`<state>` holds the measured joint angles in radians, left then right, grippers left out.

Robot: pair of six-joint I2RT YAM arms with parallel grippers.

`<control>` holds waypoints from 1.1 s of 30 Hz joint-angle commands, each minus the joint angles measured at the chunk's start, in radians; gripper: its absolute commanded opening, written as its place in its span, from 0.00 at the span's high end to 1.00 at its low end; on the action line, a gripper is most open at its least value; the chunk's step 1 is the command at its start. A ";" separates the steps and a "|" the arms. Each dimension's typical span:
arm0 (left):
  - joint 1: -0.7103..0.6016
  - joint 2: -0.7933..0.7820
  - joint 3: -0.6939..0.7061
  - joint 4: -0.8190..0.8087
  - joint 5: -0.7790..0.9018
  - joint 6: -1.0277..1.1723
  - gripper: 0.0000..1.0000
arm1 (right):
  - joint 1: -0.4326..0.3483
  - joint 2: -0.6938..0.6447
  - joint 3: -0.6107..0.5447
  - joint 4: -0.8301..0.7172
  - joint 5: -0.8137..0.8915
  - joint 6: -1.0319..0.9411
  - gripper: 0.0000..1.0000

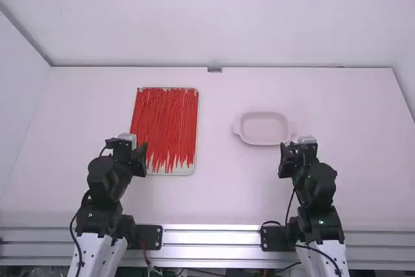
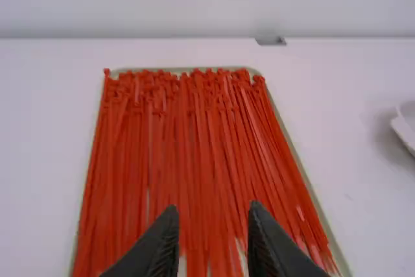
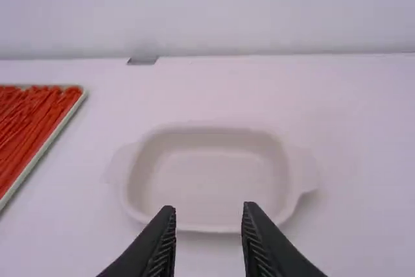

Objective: Fasten the cable tie

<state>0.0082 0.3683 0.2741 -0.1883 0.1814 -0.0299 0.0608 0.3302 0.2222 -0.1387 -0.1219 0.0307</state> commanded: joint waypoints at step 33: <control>-0.001 0.784 0.673 -0.493 0.373 -0.082 0.10 | 0.248 0.687 0.655 -0.433 -0.402 0.090 0.10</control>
<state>0.0086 1.1217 0.9035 -0.6537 0.4904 -0.1024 0.2974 0.9897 0.7948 -0.5392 -0.4808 0.0959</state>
